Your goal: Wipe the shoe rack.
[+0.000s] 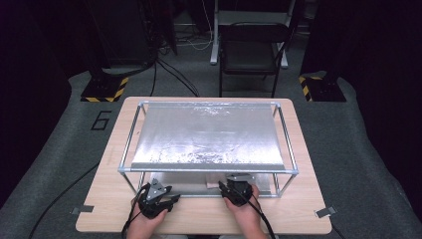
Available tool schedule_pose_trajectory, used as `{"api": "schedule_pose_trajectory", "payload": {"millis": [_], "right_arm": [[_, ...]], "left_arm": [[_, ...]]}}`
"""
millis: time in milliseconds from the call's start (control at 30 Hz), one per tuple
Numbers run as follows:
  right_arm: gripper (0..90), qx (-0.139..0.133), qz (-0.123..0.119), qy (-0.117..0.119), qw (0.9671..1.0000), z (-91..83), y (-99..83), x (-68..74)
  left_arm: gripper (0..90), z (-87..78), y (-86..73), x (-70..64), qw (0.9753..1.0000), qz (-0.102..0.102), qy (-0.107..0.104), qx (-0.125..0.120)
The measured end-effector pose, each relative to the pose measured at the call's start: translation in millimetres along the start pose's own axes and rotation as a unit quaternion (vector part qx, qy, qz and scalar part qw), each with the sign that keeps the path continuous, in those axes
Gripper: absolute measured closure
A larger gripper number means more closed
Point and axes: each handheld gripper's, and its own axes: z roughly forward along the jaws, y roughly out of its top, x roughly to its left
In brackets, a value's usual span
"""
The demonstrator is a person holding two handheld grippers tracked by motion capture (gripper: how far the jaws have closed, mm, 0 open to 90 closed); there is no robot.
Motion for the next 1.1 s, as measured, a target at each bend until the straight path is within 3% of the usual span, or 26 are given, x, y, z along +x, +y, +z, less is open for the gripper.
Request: {"api": "schedule_pose_trajectory", "payload": {"millis": [33,67,267,433,467,533,567,633,667,767,800,933,967,1000,1100], "right_arm": [[58.4,0.000,0.000,0.000,1.0000,0.0,0.0,0.0],[58.4,0.001,-0.007,0.013,0.9999,4.4,2.4,9.0],[52.5,-0.005,-0.005,0.040,0.9992,4.0,5.1,14.8],[51.3,-0.040,-0.013,0.021,0.9989,-18.5,5.5,9.9],[53.2,-0.039,0.007,0.030,0.9988,-23.8,5.0,9.6],[54.3,-0.042,0.018,0.024,0.9987,-27.1,4.3,8.9],[57.9,-0.040,0.010,0.017,0.9990,-30.0,3.2,2.9],[61.7,-0.034,-0.003,0.006,0.9994,-28.5,0.7,-5.8],[66.5,-0.016,0.002,0.019,0.9997,-22.2,-4.0,-11.1],[70.9,-0.002,0.009,0.028,0.9996,-15.0,-9.9,-11.1],[72.8,-0.010,0.011,0.042,0.9990,-12.6,-11.9,-8.7],[73.5,-0.010,0.031,0.048,0.9983,-9.1,-10.2,3.3],[73.5,-0.010,0.031,0.048,0.9983,-9.1,-10.2,3.3],[73.4,-0.010,0.008,0.045,0.9989,-6.1,-8.8,5.2],[73.4,-0.012,0.011,0.049,0.9986,-4.1,-7.0,11.9]], "left_arm": [[52.1,0.0,0.0,0.0,1.0000,0.000,0.000,0.000],[52.1,0.0,0.0,0.0,1.0000,0.000,0.000,0.000],[52.1,-0.1,0.0,0.0,1.0000,0.001,0.000,0.000],[52.0,-0.1,0.0,-0.4,1.0000,0.002,0.001,-0.001],[52.1,-0.1,-0.1,-0.7,1.0000,0.001,0.001,-0.001],[52.1,-0.1,0.0,-0.4,1.0000,0.002,0.002,-0.001],[52.1,-0.1,0.0,-0.4,1.0000,0.001,0.002,0.000],[52.1,0.0,0.0,-0.5,1.0000,0.001,0.002,-0.001],[52.1,0.1,0.1,-0.6,1.0000,0.000,0.002,-0.001],[52.1,0.2,0.1,-0.7,1.0000,0.000,0.002,0.000],[52.1,0.2,0.1,-0.6,1.0000,0.000,0.002,0.000],[52.1,0.1,0.1,-0.7,1.0000,0.001,0.002,0.000],[52.1,0.1,0.1,-0.7,1.0000,0.001,0.002,0.000],[52.1,0.1,0.1,-0.7,1.0000,0.001,0.002,0.000],[52.1,0.1,0.1,-0.7,1.0000,0.001,0.002,0.000]]}}
